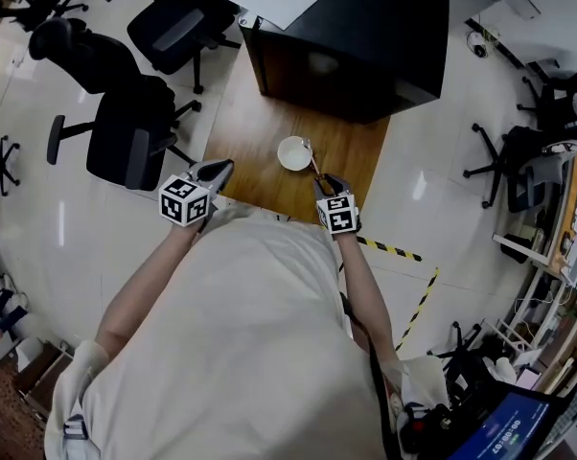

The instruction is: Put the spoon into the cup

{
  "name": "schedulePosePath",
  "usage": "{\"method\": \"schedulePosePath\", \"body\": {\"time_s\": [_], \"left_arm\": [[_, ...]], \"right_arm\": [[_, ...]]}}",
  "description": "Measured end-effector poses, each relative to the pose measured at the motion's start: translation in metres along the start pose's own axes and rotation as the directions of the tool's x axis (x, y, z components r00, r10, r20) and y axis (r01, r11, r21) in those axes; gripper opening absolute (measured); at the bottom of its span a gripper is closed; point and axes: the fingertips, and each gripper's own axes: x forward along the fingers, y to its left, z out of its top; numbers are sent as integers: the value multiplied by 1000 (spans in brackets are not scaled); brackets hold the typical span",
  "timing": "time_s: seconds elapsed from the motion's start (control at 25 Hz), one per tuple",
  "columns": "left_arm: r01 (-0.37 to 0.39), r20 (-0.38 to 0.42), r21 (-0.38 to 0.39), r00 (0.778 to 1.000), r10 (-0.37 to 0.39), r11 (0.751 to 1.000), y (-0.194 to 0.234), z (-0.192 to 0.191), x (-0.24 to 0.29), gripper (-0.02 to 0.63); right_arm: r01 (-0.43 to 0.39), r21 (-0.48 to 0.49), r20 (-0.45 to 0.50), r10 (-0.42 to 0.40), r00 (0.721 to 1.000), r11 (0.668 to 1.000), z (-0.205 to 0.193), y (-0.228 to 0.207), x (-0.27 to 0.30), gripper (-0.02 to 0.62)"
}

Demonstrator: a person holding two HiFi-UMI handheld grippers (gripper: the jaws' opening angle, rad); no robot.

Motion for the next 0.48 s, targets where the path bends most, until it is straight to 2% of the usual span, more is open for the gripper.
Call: {"method": "schedulePosePath", "body": {"time_s": [0.24, 0.48], "left_arm": [[-4, 15, -17, 1000, 4, 1000, 4, -2, -2, 0], [-5, 26, -36, 1000, 6, 999, 7, -8, -6, 0]], "right_arm": [[-57, -58, -90, 52, 995, 997, -3, 19, 17, 124], [-72, -79, -186, 56, 981, 994, -5, 27, 28, 124]]}}
